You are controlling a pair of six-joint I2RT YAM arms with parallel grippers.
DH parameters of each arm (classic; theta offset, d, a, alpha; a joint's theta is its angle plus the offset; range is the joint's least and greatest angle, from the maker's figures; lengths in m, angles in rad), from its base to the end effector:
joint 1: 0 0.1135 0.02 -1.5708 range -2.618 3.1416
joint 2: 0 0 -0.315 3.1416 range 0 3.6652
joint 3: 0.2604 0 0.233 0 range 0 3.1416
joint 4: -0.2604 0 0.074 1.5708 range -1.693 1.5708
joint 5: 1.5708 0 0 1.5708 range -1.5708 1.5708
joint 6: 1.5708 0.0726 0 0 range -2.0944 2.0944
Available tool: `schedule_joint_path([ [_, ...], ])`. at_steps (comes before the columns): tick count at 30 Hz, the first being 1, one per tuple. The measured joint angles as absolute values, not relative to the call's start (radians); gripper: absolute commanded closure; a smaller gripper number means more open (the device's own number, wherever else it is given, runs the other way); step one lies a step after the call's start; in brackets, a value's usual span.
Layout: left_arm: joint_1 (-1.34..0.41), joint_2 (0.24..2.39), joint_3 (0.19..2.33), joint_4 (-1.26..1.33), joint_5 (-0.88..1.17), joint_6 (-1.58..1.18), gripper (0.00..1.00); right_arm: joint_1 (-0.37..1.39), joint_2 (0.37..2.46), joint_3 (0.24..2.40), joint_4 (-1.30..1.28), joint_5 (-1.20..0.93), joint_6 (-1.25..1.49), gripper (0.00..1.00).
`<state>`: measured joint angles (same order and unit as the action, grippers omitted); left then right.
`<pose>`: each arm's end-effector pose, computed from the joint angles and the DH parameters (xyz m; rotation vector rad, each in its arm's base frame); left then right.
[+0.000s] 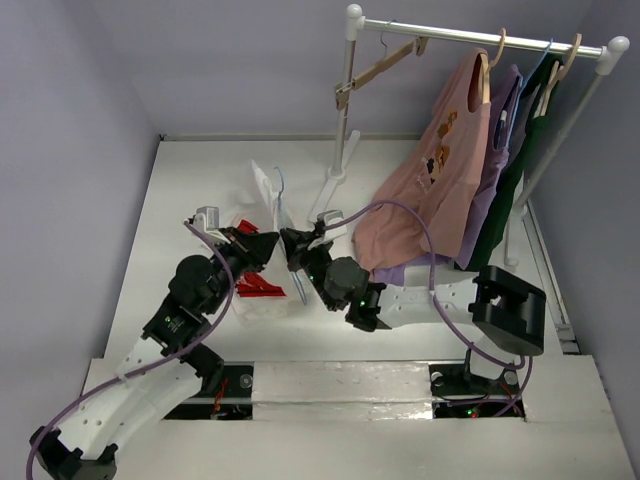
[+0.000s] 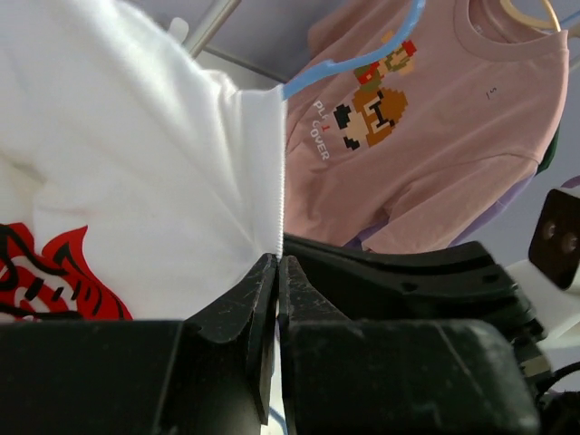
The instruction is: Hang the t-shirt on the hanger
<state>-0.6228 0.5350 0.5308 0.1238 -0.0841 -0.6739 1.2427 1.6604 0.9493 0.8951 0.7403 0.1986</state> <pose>0.1008 -0.0649 0.3506 -0.1116 1.5267 -0.9897 0.1699 0.3471 0.3491 -0.1251 1.4645 0.6692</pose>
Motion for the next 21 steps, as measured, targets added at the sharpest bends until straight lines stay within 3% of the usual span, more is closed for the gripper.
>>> schedule_joint_path([
  [7,-0.623,0.452,0.516,0.041,-0.144,-0.694,1.00,1.236,1.618,0.884,1.011,0.659,0.160,1.00],
  [9,-0.623,0.442,0.495,0.036,-0.149,-0.702,0.95,1.236,1.597,0.853,1.028,0.645,0.157,1.00],
  [10,-0.623,0.443,0.484,0.034,-0.147,-0.705,0.84,1.235,1.588,0.831,1.055,0.633,0.155,1.00],
  [13,-0.623,0.463,0.473,0.016,-0.134,-0.710,0.69,1.235,1.556,0.743,1.129,0.620,0.155,1.00],
  [21,-0.623,0.502,0.524,0.011,-0.121,-0.708,0.65,1.230,1.541,0.664,1.206,0.602,0.151,1.00],
])
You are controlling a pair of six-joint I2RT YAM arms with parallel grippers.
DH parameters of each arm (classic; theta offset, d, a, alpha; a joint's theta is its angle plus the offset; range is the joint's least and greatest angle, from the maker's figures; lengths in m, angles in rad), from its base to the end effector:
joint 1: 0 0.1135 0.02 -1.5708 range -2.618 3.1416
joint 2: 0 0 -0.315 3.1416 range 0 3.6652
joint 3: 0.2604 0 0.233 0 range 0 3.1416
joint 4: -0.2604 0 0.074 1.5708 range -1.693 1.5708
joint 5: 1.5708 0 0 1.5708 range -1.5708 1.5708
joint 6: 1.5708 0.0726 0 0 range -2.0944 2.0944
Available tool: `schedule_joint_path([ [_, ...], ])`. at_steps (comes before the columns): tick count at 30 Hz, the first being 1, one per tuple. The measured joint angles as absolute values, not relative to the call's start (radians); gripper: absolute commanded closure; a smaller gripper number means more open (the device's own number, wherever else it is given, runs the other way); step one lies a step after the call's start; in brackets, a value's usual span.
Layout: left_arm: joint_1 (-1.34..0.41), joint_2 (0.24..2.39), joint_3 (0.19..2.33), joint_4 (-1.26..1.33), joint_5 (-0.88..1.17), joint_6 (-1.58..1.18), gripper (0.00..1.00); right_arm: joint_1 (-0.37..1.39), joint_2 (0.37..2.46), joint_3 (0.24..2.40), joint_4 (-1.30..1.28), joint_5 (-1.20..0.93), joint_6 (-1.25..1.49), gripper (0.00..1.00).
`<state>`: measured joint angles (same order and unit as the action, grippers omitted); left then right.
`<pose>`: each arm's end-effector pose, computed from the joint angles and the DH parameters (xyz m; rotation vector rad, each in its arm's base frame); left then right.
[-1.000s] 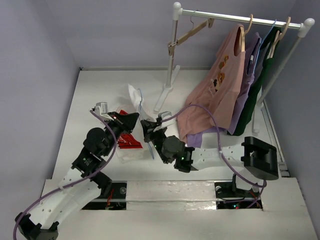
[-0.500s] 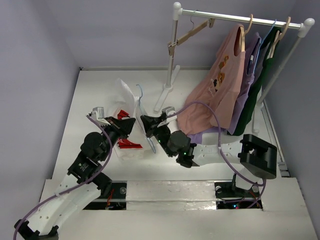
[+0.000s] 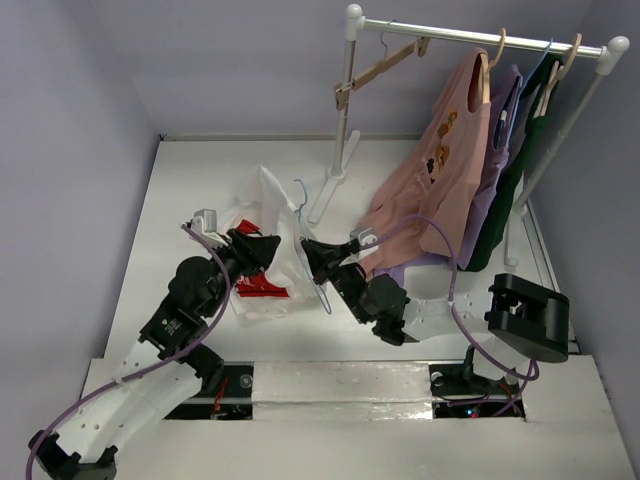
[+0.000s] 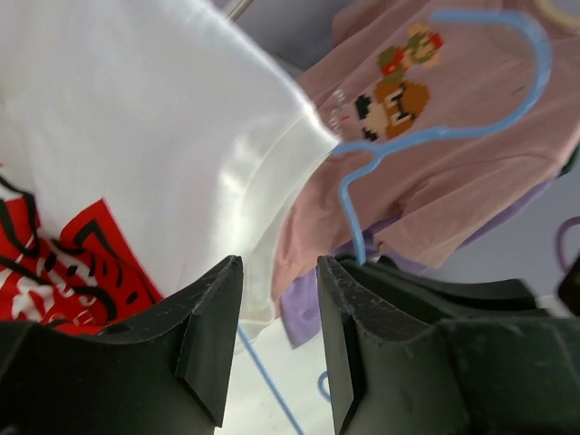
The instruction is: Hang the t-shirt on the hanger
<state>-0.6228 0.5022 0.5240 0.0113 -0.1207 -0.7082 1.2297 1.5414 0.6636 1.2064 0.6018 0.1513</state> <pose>0.0974 -0.0592 0.3348 -0.1697 1.6097 -0.9543 0.1483 0.2948 0.3367 -0.1743 1.3336 0.8031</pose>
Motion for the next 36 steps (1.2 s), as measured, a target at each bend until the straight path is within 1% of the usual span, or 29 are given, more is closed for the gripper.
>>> schedule_joint_path([
  [4,-0.623,0.511,0.565,0.028,-0.138,-0.720,0.62,1.230,1.520,0.627,1.227,0.599,0.151,1.00],
  [9,-0.623,0.609,0.630,0.108,-0.215,-0.761,0.46,1.230,1.490,0.587,1.242,0.596,0.154,1.00],
  [10,-0.623,0.632,0.638,0.115,-0.220,-0.764,0.46,1.230,1.487,0.585,1.242,0.596,0.154,1.00],
  [11,-0.623,0.665,0.646,0.128,-0.236,-0.775,0.43,1.230,1.485,0.584,1.242,0.594,0.154,1.00],
  [14,-0.622,0.749,0.676,0.167,-0.265,-0.793,0.41,1.230,1.480,0.579,1.243,0.593,0.153,1.00],
  [19,-0.607,0.897,0.735,0.205,-0.262,-0.812,0.42,1.230,1.480,0.577,1.243,0.592,0.153,1.00],
  [25,-0.566,0.990,0.762,0.251,-0.224,-0.836,0.44,1.231,1.479,0.573,1.243,0.590,0.152,1.00],
  [27,-0.561,1.017,0.773,0.263,-0.208,-0.842,0.47,1.231,1.479,0.573,1.243,0.590,0.150,1.00],
  [34,-0.561,1.065,0.773,0.310,-0.148,-0.870,0.53,1.231,1.479,0.573,1.243,0.588,0.145,1.00],
  [36,-0.561,1.065,0.765,0.328,-0.136,-0.878,0.58,1.231,1.479,0.573,1.243,0.586,0.143,1.00],
])
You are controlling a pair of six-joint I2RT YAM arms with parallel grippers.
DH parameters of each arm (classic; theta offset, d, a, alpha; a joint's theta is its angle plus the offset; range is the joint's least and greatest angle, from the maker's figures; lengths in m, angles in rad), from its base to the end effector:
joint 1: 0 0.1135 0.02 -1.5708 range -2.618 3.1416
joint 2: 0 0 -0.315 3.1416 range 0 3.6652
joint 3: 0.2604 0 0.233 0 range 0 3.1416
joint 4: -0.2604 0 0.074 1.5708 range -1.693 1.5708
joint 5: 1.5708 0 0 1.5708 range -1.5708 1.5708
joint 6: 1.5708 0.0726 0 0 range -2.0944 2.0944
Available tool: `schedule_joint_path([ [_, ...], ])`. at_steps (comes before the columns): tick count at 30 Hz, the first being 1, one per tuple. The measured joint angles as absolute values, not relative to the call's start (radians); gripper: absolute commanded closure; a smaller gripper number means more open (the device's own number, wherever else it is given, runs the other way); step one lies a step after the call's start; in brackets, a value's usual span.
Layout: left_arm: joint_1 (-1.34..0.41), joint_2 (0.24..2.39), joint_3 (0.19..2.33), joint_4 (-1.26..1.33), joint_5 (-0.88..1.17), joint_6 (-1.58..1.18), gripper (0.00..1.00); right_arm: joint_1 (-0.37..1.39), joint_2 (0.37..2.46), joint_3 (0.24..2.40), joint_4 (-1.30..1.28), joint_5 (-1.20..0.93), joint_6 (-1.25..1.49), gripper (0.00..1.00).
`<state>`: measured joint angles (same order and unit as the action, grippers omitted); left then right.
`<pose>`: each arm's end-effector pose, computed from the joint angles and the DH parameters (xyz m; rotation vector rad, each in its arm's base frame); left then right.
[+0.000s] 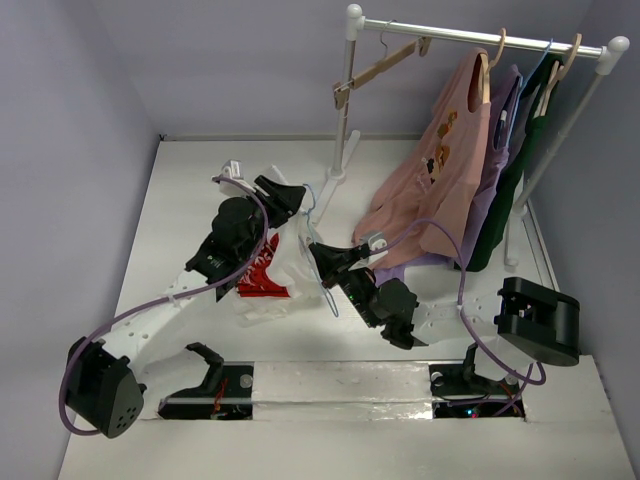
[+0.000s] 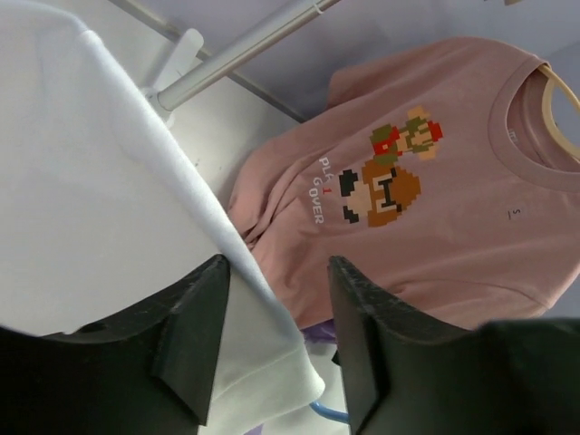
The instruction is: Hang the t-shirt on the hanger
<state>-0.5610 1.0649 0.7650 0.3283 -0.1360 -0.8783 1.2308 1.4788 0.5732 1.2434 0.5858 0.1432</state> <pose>0.2136 -0.1226 0.3840 -0.3709 1.5942 -1.0236 0.1393 0.2733 0.3316 -0.1882 1.3217 0.8130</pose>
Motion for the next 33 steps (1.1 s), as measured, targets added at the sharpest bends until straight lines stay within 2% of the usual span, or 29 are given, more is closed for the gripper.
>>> schedule_joint_path([
  [4,-0.561,1.066,0.754,0.347,-0.115,-0.891,0.65,1.231,1.479,0.574,1.247,0.586,0.138,1.00],
  [13,-0.561,1.065,0.698,0.410,-0.067,-0.924,0.66,1.231,1.488,0.583,1.248,0.582,0.135,1.00],
  [16,-0.561,1.061,0.664,0.442,-0.053,-0.944,0.71,1.231,1.493,0.587,1.245,0.579,0.135,1.00],
  [21,-0.559,1.037,0.621,0.495,-0.046,-0.976,0.90,1.231,1.502,0.588,1.238,0.571,0.135,1.00],
  [25,-0.559,1.010,0.613,0.510,-0.038,-1.003,1.00,1.231,1.508,0.588,1.234,0.565,0.135,1.00],
  [33,-0.561,0.950,0.569,0.522,-0.061,-1.031,1.00,1.234,1.510,0.593,1.231,0.544,0.138,1.00],
])
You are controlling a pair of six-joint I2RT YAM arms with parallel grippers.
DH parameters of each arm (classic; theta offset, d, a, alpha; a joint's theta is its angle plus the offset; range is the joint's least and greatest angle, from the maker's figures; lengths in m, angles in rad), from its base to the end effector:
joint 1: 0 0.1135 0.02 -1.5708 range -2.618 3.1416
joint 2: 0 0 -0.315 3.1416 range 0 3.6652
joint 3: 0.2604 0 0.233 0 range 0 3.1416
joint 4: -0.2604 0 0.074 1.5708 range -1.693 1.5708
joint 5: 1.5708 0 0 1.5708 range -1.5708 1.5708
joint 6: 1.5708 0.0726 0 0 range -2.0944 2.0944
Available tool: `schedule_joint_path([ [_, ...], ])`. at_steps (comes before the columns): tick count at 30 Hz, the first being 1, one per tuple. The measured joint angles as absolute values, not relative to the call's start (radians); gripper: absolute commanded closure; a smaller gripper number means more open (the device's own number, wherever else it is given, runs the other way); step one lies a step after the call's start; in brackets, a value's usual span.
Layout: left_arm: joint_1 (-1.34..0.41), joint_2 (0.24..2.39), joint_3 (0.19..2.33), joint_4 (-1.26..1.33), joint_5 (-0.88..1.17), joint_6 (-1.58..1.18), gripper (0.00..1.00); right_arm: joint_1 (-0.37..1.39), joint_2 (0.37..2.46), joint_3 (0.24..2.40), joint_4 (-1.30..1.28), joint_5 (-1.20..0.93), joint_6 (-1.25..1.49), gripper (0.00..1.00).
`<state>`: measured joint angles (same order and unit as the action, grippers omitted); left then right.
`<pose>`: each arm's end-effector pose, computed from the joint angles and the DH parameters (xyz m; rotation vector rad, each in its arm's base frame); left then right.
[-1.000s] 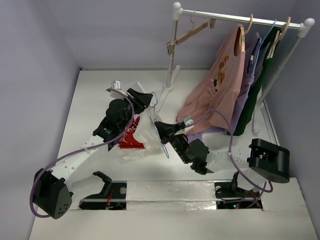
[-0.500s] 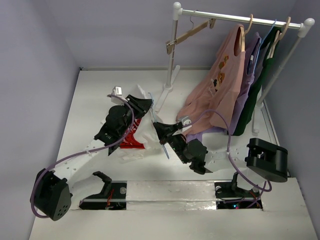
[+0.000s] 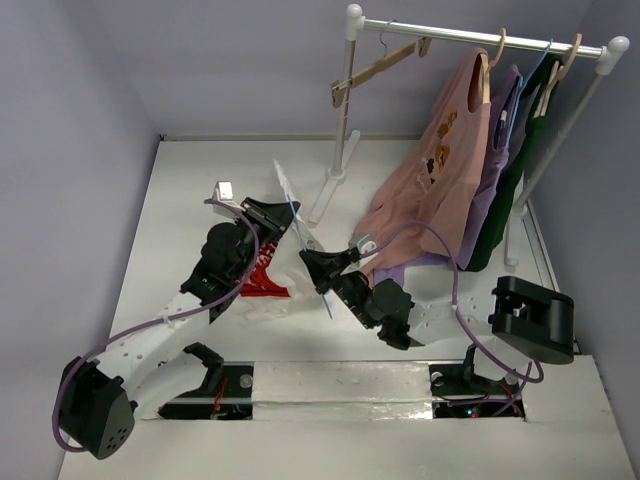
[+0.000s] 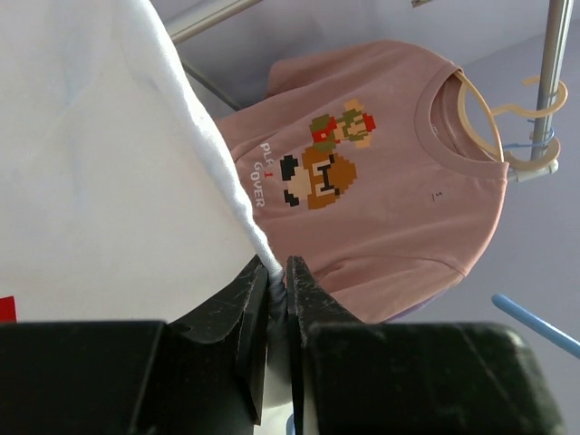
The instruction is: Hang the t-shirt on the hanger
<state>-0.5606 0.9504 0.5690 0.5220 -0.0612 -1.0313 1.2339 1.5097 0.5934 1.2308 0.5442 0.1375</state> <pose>0.1829 -0.1096 0.3622 -0.4163 1.5007 -1.2472 0.1396 0.2847 0.3279 -0.2434 1.3269 0.8260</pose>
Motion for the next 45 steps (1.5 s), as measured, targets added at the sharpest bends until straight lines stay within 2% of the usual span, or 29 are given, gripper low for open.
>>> schedule_joint_path([
  [2,-0.561,0.928,0.560,0.510,-0.075,-1.034,1.00,1.238,1.507,0.593,1.223,0.538,0.143,0.90],
  [3,-0.561,0.919,0.558,0.503,-0.082,-1.034,1.00,1.239,1.502,0.593,1.211,0.534,0.150,0.74],
  [6,-0.557,0.900,0.558,0.474,-0.091,-1.029,1.00,1.238,1.459,0.593,1.145,0.533,0.181,0.52],
  [10,-0.538,0.882,0.558,0.443,-0.099,-1.026,1.00,1.237,1.364,0.587,1.036,0.531,0.223,0.41],
  [12,-0.529,0.870,0.558,0.432,-0.100,-1.026,1.00,1.237,1.309,0.564,1.001,0.526,0.246,0.42],
  [14,-0.517,0.854,0.558,0.421,-0.101,-1.025,1.00,1.237,1.254,0.530,0.963,0.521,0.266,0.56],
  [15,-0.514,0.847,0.558,0.418,-0.100,-1.026,1.00,1.236,1.230,0.514,0.937,0.522,0.275,0.73],
  [17,-0.505,0.836,0.558,0.417,-0.098,-1.026,1.00,1.225,1.200,0.500,0.865,0.519,0.304,0.85],
  [18,-0.502,0.833,0.558,0.417,-0.096,-1.026,1.00,1.216,1.195,0.500,0.836,0.514,0.316,0.86],
  [20,-0.501,0.827,0.558,0.416,-0.091,-1.028,1.00,1.183,1.193,0.492,0.788,0.490,0.347,0.84],
  [23,-0.501,0.826,0.560,0.413,-0.082,-1.029,1.00,1.140,1.193,0.432,0.777,0.429,0.377,0.66],
  [24,-0.501,0.826,0.563,0.409,-0.078,-1.030,1.00,1.119,1.203,0.409,0.776,0.404,0.385,0.53],
  [27,-0.501,0.826,0.570,0.408,-0.068,-1.031,1.00,1.084,1.255,0.377,0.770,0.337,0.397,0.41],
  [35,-0.501,0.826,0.571,0.413,-0.052,-1.031,1.00,1.009,1.440,0.377,0.856,0.160,0.404,0.39],
  [38,-0.501,0.826,0.571,0.414,-0.050,-1.031,1.00,1.001,1.493,0.377,0.903,0.121,0.400,0.41],
  [41,-0.501,0.826,0.571,0.414,-0.048,-1.031,1.00,1.001,1.522,0.381,0.931,0.100,0.393,0.61],
  [42,-0.501,0.826,0.571,0.414,-0.048,-1.031,1.00,1.001,1.528,0.385,0.936,0.096,0.392,0.73],
  [44,-0.501,0.826,0.571,0.414,-0.048,-1.031,1.00,1.001,1.539,0.397,0.953,0.089,0.388,0.81],
  [45,-0.501,0.826,0.571,0.416,-0.048,-1.031,1.00,1.001,1.542,0.403,0.960,0.086,0.390,0.89],
])
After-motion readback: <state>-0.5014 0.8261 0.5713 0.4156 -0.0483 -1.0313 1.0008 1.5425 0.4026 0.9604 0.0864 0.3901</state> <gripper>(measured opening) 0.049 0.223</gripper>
